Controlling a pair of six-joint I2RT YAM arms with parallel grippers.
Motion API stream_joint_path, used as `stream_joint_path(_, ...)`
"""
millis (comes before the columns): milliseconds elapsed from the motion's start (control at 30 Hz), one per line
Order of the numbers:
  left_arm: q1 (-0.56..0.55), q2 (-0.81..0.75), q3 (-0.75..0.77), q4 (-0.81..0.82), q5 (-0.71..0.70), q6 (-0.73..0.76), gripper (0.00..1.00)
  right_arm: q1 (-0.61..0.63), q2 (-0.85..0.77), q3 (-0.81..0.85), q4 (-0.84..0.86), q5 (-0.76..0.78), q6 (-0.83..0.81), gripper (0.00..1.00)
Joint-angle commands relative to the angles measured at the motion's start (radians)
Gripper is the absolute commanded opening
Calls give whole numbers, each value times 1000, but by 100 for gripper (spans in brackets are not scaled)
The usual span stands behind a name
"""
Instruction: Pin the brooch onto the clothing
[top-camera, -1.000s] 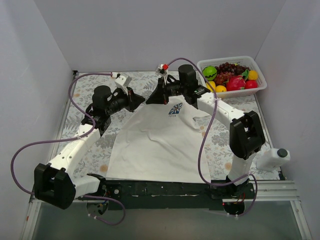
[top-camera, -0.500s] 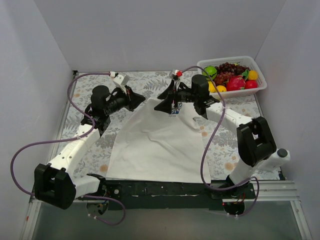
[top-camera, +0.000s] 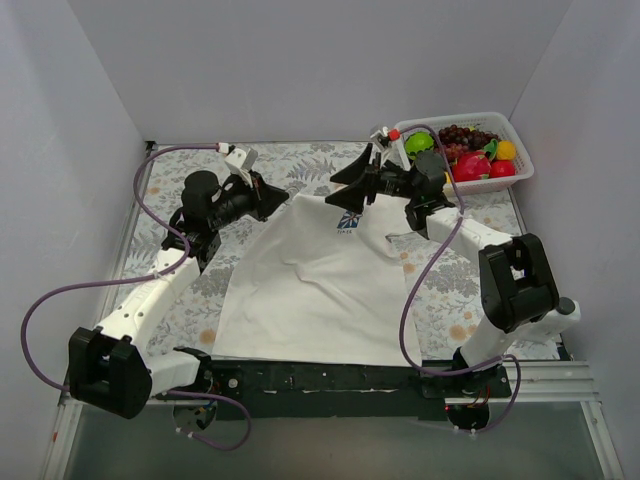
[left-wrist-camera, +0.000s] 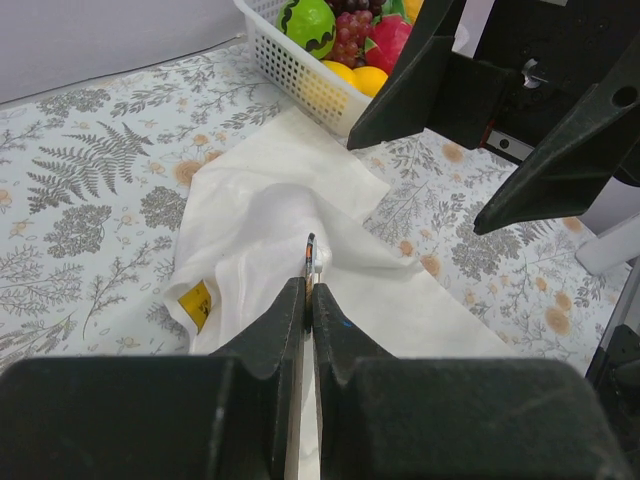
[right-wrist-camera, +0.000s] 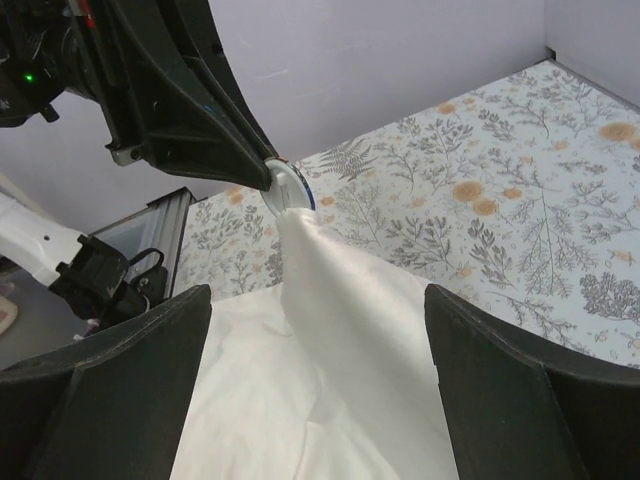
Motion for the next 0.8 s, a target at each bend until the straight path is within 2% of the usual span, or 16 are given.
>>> stream_joint_path(0, 5, -4, 55, 12, -33, 8, 0, 5, -10, 63, -153, 58, -99, 94)
stream_joint_path(167, 3, 42, 100, -23, -92, 11, 0, 5, -23, 126, -416, 199, -230, 95)
stream_joint_path(200, 3, 53, 133, -39, -130, 17, 0, 6, -21, 159, -517, 256, -253, 95)
stream_joint_path(267, 3, 96, 175, -105, -180, 31, 0, 11, -23, 196, -605, 354, -313, 95)
stream_joint_path(300, 3, 108, 213, -122, -272, 34, 0, 16, -18, 233, -698, 395, -331, 96)
stream_joint_path(367, 3, 149, 255, -163, -375, 30, 0, 20, -12, 268, -779, 504, -373, 97)
stream_joint_path(433, 3, 183, 319, -197, -547, 14, 0, 26, 3, 333, -887, 581, -390, 98)
stream_joint_path(500, 3, 263, 382, -232, -634, 7, 0, 33, 19, 370, -960, 671, -416, 98)
stream_joint_path(533, 3, 295, 453, -281, -740, -5, 0, 34, 25, 399, -1015, 698, -422, 98)
stream_joint_path(600, 3, 423, 553, -359, -822, -15, 0, 34, 31, 413, -1050, 752, -426, 98)
stream_joint_path(633, 5, 471, 650, -438, -871, -27, 4, 34, 28, 411, -1061, 767, -428, 98)
stream_joint_path(700, 3, 586, 728, -520, -888, -38, 41, 34, 13, 396, -1075, 798, -417, 98)
stream_joint_path(733, 3, 609, 762, -575, -889, -64, 65, 34, 6, 387, -1080, 819, -410, 98)
stream_joint_path(767, 3, 625, 784, -588, -902, -81, 98, 34, -3, 362, -1080, 839, -405, 98)
